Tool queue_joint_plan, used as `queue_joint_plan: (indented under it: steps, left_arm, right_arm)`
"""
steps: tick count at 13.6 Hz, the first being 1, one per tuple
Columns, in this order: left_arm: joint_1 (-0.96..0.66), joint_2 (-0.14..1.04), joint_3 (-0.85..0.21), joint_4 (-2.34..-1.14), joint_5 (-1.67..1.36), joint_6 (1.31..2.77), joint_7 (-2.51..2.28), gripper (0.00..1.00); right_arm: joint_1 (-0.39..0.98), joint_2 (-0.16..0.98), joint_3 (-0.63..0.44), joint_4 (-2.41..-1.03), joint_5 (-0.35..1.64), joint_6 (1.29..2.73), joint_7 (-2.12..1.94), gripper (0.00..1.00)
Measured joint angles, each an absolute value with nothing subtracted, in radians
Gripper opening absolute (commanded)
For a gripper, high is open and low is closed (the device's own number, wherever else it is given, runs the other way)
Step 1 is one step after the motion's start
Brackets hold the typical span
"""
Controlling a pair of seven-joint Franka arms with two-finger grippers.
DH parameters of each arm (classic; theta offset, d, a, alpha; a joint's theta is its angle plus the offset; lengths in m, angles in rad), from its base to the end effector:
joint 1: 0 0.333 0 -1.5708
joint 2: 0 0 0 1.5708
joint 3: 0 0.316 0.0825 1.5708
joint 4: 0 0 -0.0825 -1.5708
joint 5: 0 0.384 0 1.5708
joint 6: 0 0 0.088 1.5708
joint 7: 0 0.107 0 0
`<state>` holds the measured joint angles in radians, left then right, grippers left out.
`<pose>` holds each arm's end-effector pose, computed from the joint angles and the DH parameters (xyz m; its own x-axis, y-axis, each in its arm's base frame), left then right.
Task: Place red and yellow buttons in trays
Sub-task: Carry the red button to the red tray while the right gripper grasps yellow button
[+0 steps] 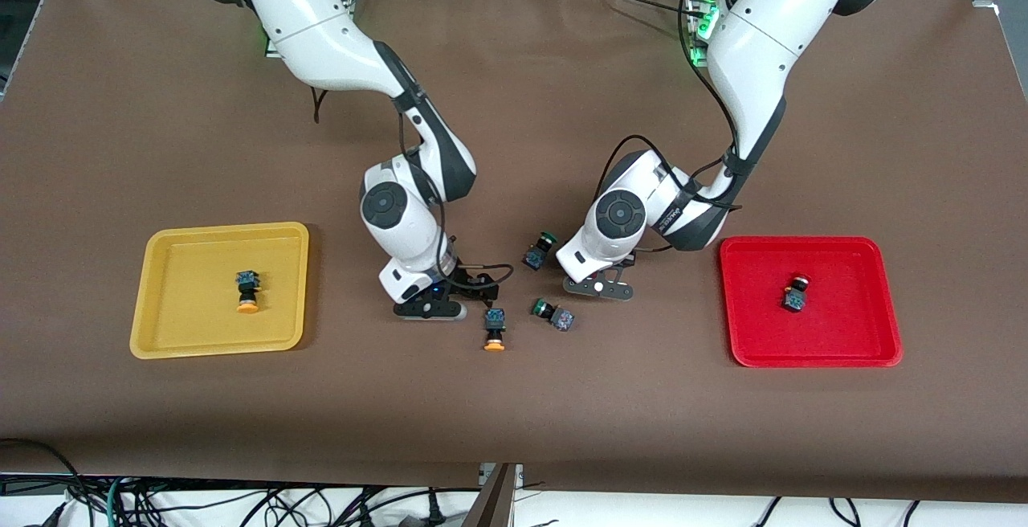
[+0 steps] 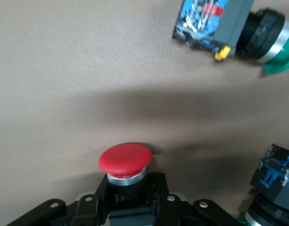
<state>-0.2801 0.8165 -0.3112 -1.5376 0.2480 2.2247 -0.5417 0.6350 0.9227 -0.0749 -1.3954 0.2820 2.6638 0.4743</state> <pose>0.5982 -0.3554 0.1792 0.9878 -0.1257 -0.0921 -0.1267 -0.9919 -0.0056 0.6392 0.4076 0.1876 0.9654 -0.1316 0.2253 -0.0650 -0.9576 -0.2806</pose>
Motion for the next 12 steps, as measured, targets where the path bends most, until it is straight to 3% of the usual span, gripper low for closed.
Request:
queue_joint_plan:
  steps: [7,10,11,12]
  left_arm:
    - [-0.123,0.618,-0.302,-1.507,0.252,1.955,-0.495,0.0]
    - [-0.005,0.58,-0.301,-1.508,0.253,1.925,-0.34,0.0]
    - [0.037,0.58,-0.3,-1.509,0.253,1.925,-0.264,0.0]
    - [0.08,0.58,-0.299,-1.512,0.253,1.925,-0.183,0.0]
  right_arm:
    - [0.652,1.013,-0.077,-1.227,0.262,2.691,0.499,1.0]
    - [0.658,1.055,-0.077,-1.187,0.228,2.715,0.499,0.99]
    - [0.662,1.069,-0.078,-1.184,0.225,2.732,0.499,0.98]
    - [0.667,1.082,-0.079,-1.183,0.218,2.749,0.499,0.89]
